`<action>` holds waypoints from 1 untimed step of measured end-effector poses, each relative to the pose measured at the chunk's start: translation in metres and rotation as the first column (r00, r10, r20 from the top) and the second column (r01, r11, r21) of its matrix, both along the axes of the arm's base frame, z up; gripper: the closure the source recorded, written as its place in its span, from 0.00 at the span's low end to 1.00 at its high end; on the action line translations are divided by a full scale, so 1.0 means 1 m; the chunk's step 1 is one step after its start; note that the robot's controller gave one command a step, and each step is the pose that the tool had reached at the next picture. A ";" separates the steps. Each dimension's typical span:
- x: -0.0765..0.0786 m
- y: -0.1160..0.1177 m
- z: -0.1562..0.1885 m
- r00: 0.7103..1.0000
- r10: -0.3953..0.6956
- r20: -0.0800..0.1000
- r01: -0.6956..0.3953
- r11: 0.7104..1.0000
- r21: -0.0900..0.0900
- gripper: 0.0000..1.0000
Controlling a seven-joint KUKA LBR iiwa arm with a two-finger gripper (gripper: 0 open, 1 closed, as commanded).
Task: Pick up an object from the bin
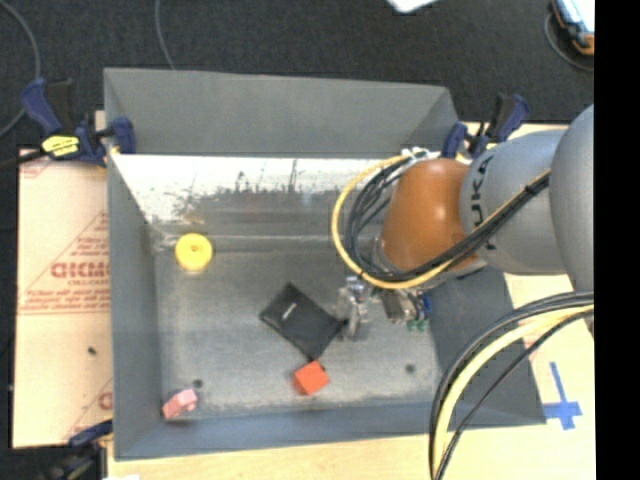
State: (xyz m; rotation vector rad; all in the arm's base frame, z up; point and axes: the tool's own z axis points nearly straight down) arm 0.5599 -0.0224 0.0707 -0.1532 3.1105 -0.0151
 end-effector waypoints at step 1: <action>0.003 0.000 0.000 1.000 0.002 0.006 -0.002 1.000 -0.001 1.00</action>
Offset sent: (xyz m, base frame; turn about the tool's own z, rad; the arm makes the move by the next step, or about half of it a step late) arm -0.0060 -0.0004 -0.0007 0.0178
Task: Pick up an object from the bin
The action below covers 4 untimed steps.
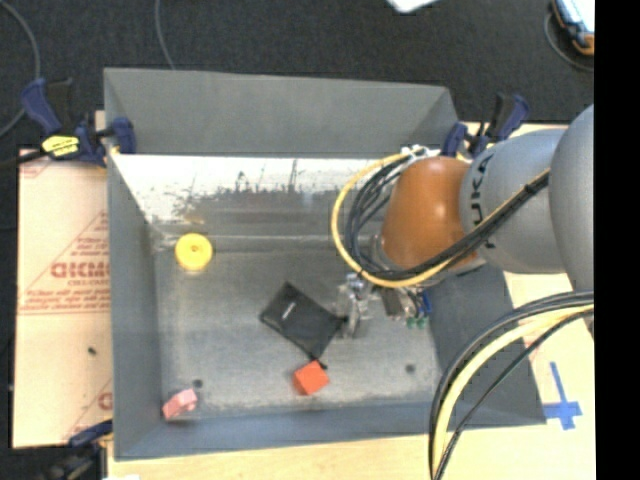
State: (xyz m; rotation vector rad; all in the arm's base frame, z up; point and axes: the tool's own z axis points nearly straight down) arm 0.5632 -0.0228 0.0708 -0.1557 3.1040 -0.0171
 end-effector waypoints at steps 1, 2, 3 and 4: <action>-0.007 0.000 0.000 1.000 -0.013 -0.006 0.013 1.000 0.002 1.00; -0.013 -0.003 0.013 1.000 0.000 -0.002 0.000 1.000 -0.001 1.00; -0.006 -0.002 0.001 1.000 0.005 0.001 -0.005 1.000 0.000 1.00; -0.017 -0.004 0.000 1.000 0.019 -0.003 -0.019 1.000 -0.003 1.00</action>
Offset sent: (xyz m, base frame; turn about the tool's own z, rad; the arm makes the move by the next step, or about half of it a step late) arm -0.0133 -0.0019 0.0117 -0.0013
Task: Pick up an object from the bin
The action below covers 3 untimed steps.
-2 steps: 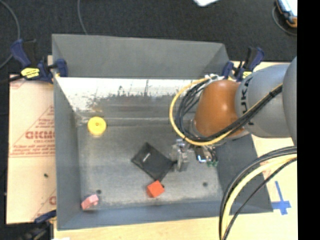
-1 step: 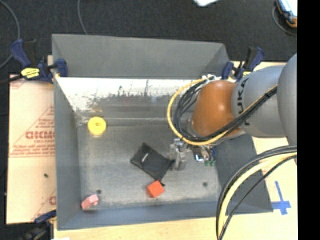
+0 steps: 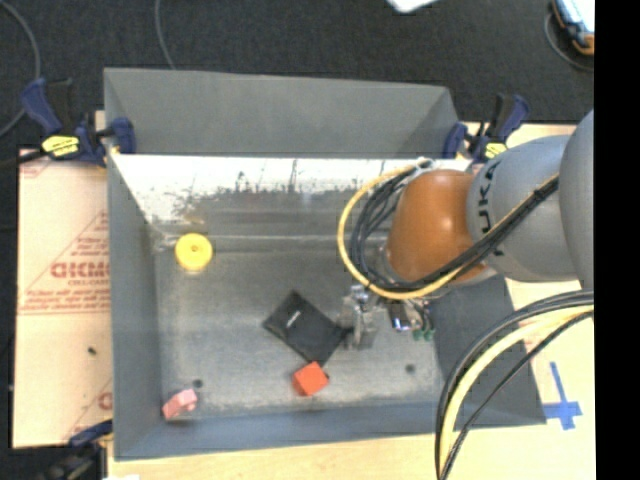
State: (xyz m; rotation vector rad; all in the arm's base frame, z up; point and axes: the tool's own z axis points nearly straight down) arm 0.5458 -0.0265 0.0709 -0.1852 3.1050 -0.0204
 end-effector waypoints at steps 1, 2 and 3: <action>0.014 0.001 0.000 1.000 -0.021 0.009 0.021 1.000 0.003 1.00; 0.005 0.005 0.000 1.000 -0.011 0.004 0.011 1.000 0.001 1.00; -0.001 0.007 0.010 1.000 0.006 0.008 -0.006 1.000 0.001 1.00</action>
Offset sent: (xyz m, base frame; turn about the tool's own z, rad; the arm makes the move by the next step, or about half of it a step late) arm 0.0026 0.0065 -0.0009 0.0092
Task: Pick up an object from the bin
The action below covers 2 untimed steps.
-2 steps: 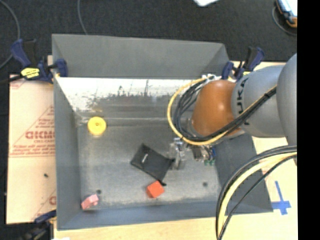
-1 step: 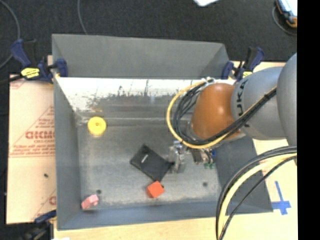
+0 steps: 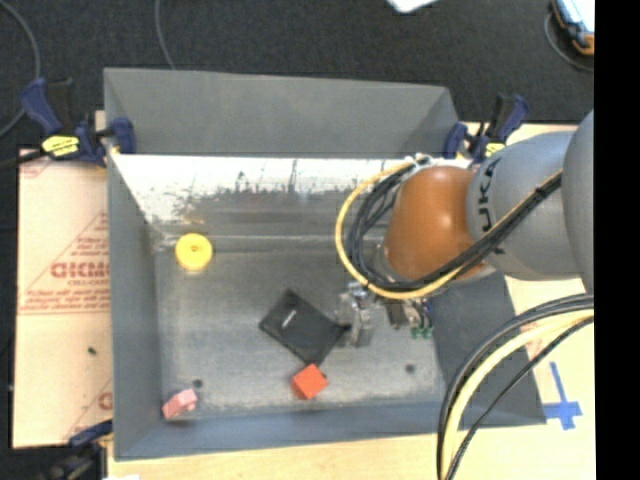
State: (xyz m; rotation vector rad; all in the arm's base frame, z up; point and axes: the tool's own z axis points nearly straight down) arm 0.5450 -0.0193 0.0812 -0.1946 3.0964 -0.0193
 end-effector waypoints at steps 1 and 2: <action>-0.011 0.015 -0.011 0.999 0.035 -0.006 -0.035 0.999 -0.002 1.00; -0.027 0.044 -0.011 0.999 0.042 -0.002 -0.042 0.999 0.000 1.00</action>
Offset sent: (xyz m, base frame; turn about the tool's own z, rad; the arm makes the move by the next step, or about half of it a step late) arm -0.0274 0.0432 -0.0112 -0.0388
